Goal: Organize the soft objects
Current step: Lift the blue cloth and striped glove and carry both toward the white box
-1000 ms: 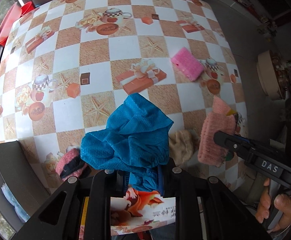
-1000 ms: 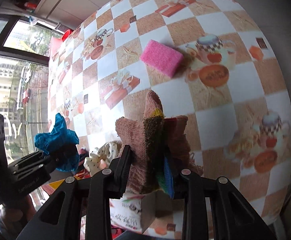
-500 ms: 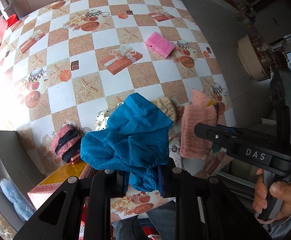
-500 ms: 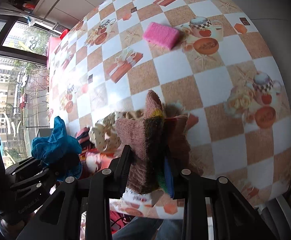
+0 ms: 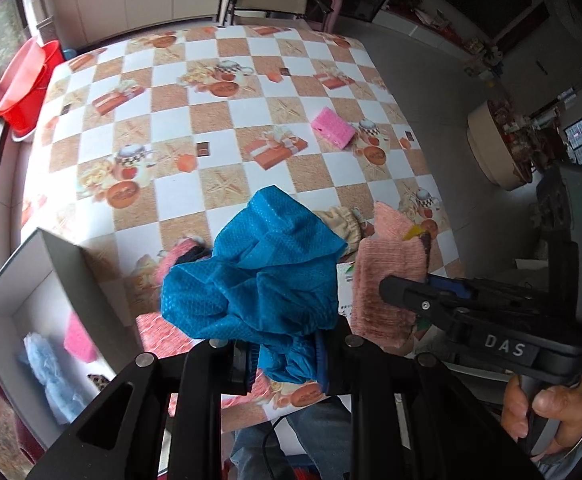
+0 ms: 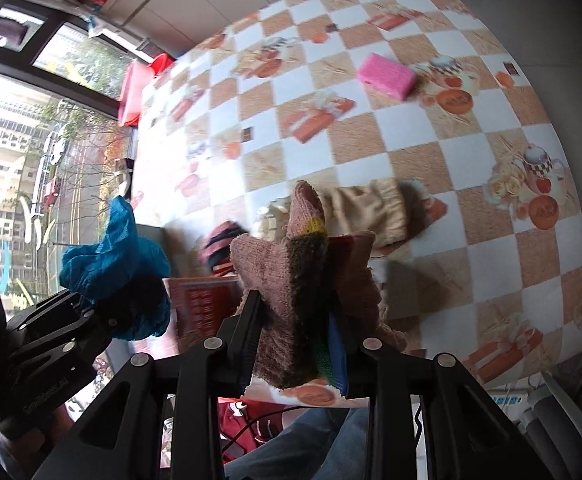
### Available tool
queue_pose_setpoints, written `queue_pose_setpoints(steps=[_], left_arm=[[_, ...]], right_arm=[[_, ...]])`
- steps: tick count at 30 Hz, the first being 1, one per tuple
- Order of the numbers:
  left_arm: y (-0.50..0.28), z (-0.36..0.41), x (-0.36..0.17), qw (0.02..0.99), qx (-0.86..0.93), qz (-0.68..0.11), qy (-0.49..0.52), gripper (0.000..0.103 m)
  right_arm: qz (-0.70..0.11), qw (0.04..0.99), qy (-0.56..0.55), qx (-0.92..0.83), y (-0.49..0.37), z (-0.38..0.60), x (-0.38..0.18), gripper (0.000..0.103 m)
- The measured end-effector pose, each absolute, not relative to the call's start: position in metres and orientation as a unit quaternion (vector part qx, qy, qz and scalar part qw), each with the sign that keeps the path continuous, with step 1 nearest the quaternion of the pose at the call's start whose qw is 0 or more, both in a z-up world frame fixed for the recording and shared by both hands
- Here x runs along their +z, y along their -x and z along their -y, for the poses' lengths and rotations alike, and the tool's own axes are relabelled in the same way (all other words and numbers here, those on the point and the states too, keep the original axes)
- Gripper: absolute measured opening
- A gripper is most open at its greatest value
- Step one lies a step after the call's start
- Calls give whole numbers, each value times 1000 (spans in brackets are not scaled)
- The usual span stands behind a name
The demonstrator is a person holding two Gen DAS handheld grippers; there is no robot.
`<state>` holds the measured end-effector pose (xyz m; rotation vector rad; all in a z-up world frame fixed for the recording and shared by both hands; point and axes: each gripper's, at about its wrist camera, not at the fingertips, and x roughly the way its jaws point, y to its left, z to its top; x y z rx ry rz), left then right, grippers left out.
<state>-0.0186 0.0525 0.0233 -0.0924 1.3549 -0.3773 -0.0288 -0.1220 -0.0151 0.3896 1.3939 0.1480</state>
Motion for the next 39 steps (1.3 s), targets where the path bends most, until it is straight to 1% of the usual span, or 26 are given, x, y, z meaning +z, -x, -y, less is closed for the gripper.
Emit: queue_pose_setpoints(steps=[9,19,30,39], left_arm=[[51,-115,36,790,-118,-597,67,24],[79,-184,30,807,-49,-578,112,24],[123,-254,8,800,23,-576,167,24],[154,-289,-8,789,65,-576,203,24]], right_arm=[[-626,762,-127,111,33,61,15,32],[-627,762,-58,149,36,-3,26,32],[-638,740,27,211,44,-90,21,32],[-646,713,84,258,53,-151,7,32]])
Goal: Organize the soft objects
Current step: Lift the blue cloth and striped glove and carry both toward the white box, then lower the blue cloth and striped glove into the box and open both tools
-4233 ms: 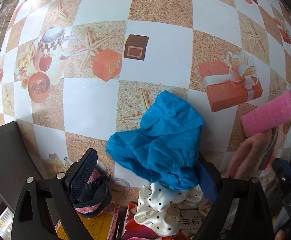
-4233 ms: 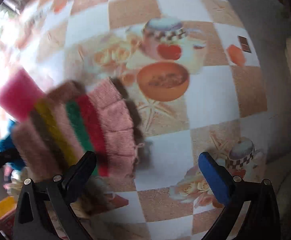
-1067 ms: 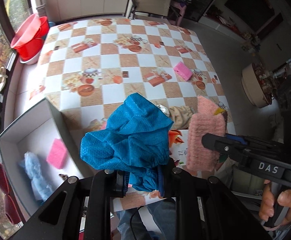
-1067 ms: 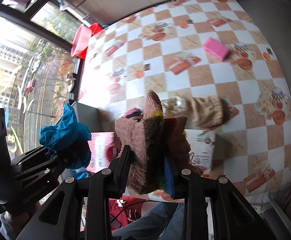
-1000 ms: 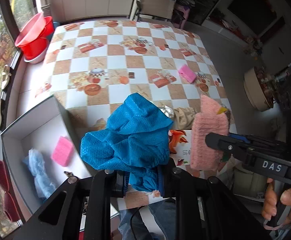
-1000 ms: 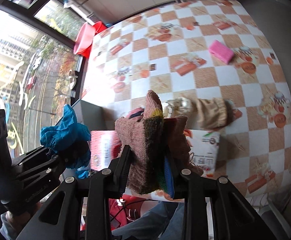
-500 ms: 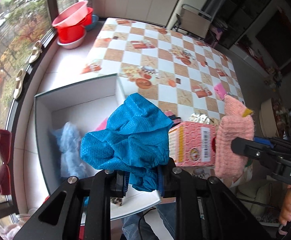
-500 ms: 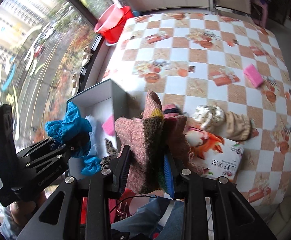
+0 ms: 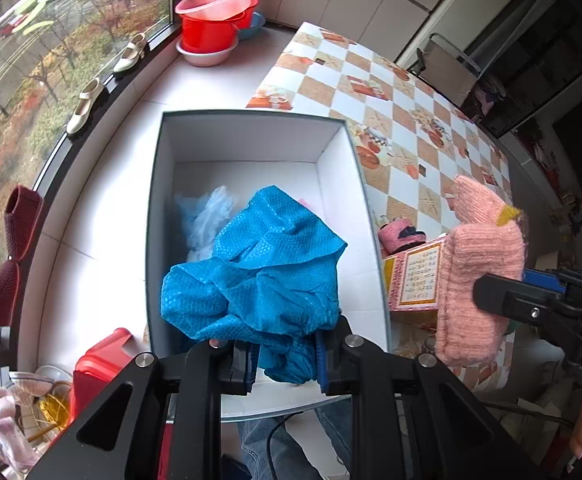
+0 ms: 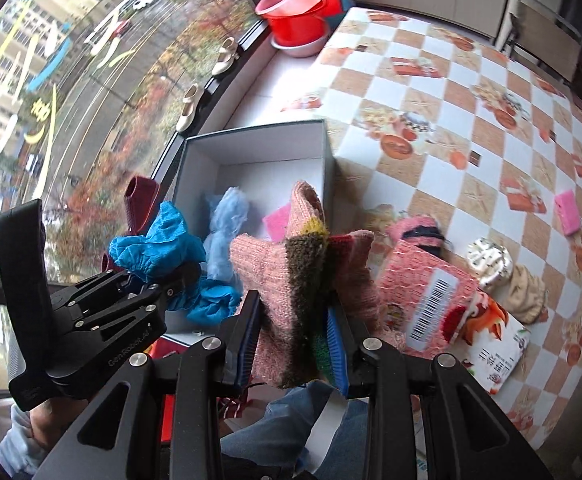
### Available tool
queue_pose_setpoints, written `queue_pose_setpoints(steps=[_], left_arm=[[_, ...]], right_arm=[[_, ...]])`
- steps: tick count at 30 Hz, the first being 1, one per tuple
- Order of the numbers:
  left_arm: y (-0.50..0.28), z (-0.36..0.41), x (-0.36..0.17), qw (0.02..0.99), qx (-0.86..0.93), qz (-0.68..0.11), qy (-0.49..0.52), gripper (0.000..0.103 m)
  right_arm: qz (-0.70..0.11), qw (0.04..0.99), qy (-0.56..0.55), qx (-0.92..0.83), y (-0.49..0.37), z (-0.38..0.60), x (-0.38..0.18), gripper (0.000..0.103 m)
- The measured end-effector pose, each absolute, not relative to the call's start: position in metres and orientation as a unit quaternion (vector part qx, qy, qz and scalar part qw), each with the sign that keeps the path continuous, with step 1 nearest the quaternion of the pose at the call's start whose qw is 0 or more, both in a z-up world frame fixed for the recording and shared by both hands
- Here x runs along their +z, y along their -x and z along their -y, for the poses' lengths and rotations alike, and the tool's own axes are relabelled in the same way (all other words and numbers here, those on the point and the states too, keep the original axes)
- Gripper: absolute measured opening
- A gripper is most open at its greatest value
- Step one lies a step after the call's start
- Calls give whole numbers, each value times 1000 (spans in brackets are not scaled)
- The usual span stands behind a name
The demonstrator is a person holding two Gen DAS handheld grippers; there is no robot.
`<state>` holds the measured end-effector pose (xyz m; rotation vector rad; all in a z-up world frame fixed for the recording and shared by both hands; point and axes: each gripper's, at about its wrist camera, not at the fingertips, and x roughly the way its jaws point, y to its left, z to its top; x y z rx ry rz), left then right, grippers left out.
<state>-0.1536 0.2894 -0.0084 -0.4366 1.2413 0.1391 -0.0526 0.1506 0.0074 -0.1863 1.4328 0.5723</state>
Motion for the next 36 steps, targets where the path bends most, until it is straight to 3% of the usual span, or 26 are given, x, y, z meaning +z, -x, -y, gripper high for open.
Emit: queue_pose_setpoints(steps=[36], left_arm=[[171,-300,-44,758,63,-616,206,24]], right_arm=[[-673,671,129,284,71,-195,-23,32]])
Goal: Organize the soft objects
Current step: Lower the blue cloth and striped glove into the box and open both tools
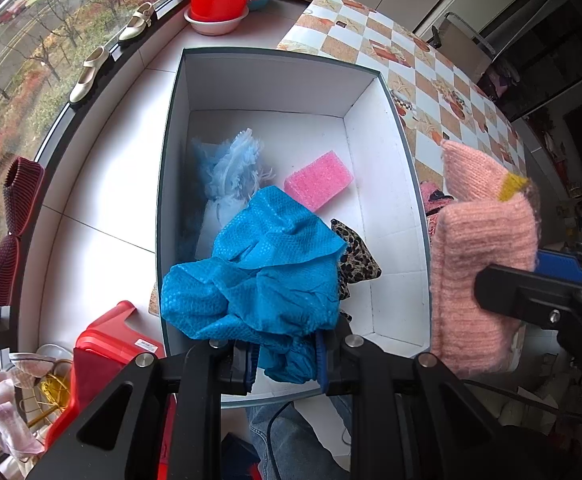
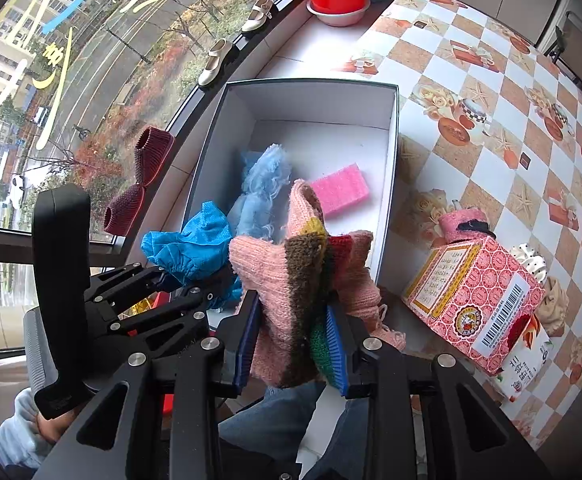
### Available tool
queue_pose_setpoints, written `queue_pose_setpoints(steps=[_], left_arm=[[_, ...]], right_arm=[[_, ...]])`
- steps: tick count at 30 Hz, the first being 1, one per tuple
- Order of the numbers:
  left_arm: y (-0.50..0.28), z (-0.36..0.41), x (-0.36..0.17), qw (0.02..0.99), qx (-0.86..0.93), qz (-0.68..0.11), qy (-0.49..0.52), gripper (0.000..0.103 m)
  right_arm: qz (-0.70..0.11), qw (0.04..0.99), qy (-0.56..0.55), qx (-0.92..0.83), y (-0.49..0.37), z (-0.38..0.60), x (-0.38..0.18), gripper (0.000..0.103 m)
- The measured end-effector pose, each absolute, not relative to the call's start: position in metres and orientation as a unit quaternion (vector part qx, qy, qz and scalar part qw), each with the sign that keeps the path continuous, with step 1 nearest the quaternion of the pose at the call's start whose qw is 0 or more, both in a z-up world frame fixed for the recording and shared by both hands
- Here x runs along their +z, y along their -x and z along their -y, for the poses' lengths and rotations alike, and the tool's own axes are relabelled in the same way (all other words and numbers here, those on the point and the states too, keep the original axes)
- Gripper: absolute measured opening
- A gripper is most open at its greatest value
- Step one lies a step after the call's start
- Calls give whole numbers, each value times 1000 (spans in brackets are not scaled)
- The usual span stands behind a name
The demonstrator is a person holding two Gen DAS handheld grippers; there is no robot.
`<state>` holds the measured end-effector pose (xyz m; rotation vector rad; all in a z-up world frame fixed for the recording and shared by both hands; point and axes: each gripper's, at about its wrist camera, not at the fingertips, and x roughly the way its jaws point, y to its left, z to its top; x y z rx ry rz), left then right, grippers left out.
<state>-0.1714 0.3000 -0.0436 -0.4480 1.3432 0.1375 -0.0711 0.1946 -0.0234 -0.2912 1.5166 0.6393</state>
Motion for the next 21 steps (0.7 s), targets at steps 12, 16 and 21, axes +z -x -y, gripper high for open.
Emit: queue_pose_setpoints(steps=[12,16,21], left_arm=[[157,-305,-46,759,65,-617,197,24],[151,-306,-47,760,67,-618,193,24],[146,-307,-49,758,69,-619,193,24]], right_arm=[[-671,676,116,281,41,-210,-25,32],[-664,679,128,286,33,-222,-25,32],[-661,678,142,287,26,-233,-30,32]])
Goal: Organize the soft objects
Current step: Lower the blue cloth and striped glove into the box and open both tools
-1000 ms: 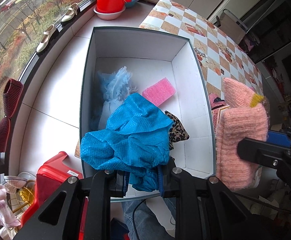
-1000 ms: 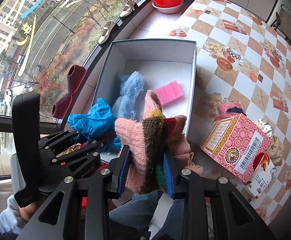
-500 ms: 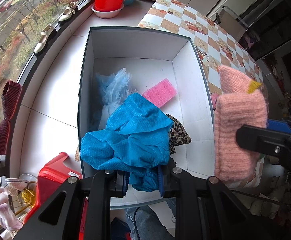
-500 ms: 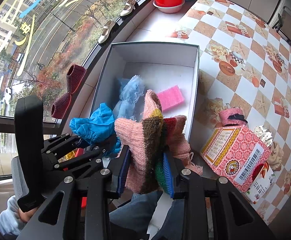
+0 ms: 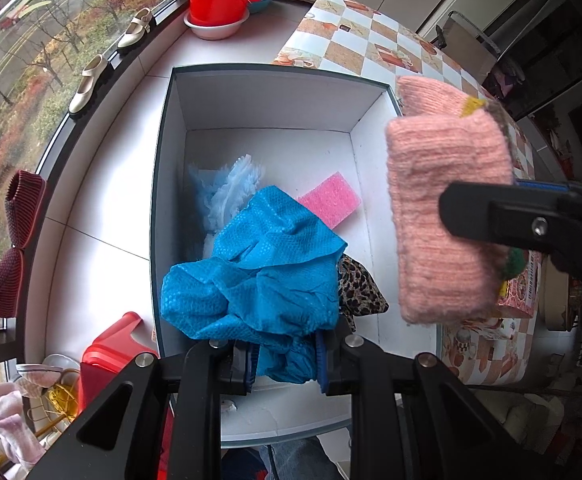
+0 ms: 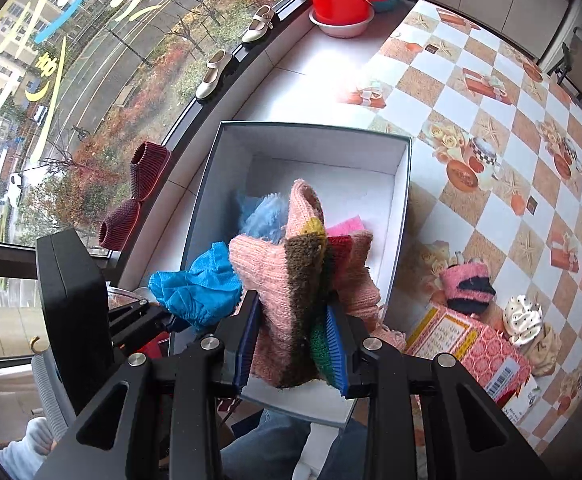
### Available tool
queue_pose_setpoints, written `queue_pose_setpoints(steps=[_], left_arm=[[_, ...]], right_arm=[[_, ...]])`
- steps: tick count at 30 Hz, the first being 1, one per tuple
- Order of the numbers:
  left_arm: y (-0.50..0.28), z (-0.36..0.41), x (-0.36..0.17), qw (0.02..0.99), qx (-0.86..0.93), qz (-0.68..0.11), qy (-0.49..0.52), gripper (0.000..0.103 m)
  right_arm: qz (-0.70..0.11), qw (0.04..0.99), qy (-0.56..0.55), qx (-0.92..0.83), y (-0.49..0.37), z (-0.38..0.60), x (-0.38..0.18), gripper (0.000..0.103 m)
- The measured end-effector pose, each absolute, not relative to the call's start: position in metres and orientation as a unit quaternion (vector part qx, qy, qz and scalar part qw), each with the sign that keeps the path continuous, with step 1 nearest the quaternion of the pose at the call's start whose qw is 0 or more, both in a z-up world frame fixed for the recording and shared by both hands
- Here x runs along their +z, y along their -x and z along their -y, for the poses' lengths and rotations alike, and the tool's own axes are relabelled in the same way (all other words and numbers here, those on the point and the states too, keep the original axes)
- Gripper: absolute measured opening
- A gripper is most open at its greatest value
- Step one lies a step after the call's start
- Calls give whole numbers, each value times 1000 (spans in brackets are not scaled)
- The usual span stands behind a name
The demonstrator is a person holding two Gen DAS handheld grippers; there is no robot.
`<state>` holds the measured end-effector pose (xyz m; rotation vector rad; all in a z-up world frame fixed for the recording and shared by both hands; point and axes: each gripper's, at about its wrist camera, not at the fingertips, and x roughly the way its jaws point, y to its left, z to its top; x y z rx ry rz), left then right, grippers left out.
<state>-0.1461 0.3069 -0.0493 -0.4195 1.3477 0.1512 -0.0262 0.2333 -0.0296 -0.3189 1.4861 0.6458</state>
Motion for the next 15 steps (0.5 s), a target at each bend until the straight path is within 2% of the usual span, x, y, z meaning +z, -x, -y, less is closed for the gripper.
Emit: queue_pose_setpoints(steps=[15], left_arm=[[141,-307,-59,749,74,-628,198,24]], right_arm=[[-665,672,153,287,13,-246,-48,32]])
